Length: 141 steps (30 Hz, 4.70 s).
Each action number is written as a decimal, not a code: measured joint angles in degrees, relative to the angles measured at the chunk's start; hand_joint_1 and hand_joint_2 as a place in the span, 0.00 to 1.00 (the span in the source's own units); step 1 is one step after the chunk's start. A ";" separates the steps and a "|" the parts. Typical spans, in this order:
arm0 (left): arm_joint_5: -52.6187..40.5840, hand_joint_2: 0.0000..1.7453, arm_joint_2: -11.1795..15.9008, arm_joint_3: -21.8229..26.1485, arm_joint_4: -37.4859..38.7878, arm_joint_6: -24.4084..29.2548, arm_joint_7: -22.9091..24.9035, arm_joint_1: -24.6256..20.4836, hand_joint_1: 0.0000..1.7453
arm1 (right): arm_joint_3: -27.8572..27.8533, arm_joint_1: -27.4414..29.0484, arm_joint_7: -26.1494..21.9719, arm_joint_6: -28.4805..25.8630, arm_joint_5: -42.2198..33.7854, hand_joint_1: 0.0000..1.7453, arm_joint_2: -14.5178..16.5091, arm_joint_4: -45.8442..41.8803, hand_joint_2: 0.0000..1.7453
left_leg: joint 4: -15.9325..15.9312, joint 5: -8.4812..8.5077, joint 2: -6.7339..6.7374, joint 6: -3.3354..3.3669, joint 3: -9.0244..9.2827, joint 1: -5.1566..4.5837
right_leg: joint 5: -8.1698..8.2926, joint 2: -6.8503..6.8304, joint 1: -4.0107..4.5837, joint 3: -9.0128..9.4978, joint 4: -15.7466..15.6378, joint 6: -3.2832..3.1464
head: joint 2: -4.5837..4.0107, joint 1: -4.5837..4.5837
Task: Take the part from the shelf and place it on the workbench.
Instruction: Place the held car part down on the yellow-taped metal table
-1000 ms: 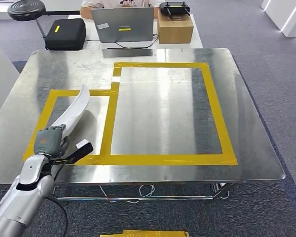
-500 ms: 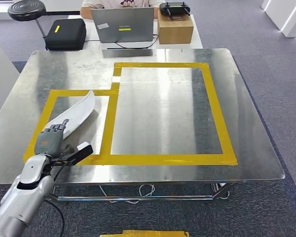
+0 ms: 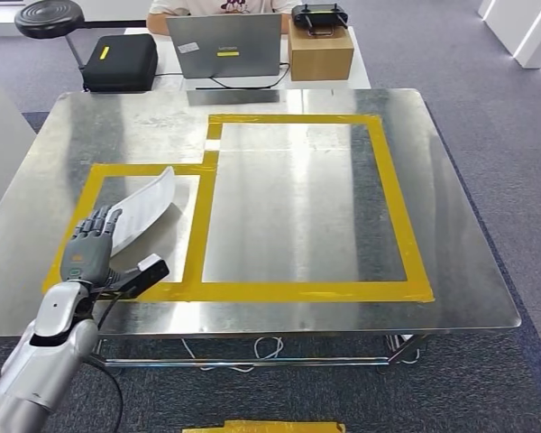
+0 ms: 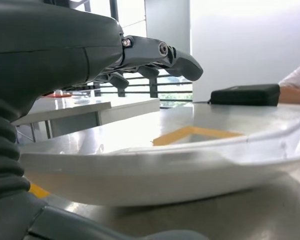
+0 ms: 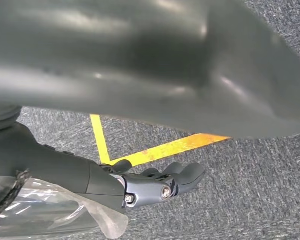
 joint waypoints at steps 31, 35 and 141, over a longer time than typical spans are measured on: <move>3.68 0.00 0.37 4.47 -6.12 -0.58 -0.02 2.73 0.00 | 0.38 0.26 0.81 0.34 -0.66 0.00 0.00 -0.15 0.00 | -0.53 2.99 -0.97 0.50 -2.09 -0.15 | -1.13 2.61 -0.65 1.76 0.12 1.05 | 0.00 0.18; 3.98 0.00 0.45 4.71 -6.09 -0.71 -0.01 2.99 0.00 | 0.43 0.28 1.10 0.47 -0.67 0.00 -0.01 -0.23 0.00 | 0.55 2.40 -1.12 -0.94 -2.95 0.06 | -0.15 2.36 -0.60 0.69 -0.05 -0.66 | 0.01 0.11; 26.88 0.00 -17.46 35.92 43.15 -3.22 -10.10 19.60 0.00 | -2.01 1.17 11.13 6.49 -13.53 0.00 7.02 -16.03 0.00 | -3.14 -1.66 -0.65 1.05 6.16 -0.66 | 4.53 1.67 0.10 -3.51 -0.46 0.12 | 0.01 -0.08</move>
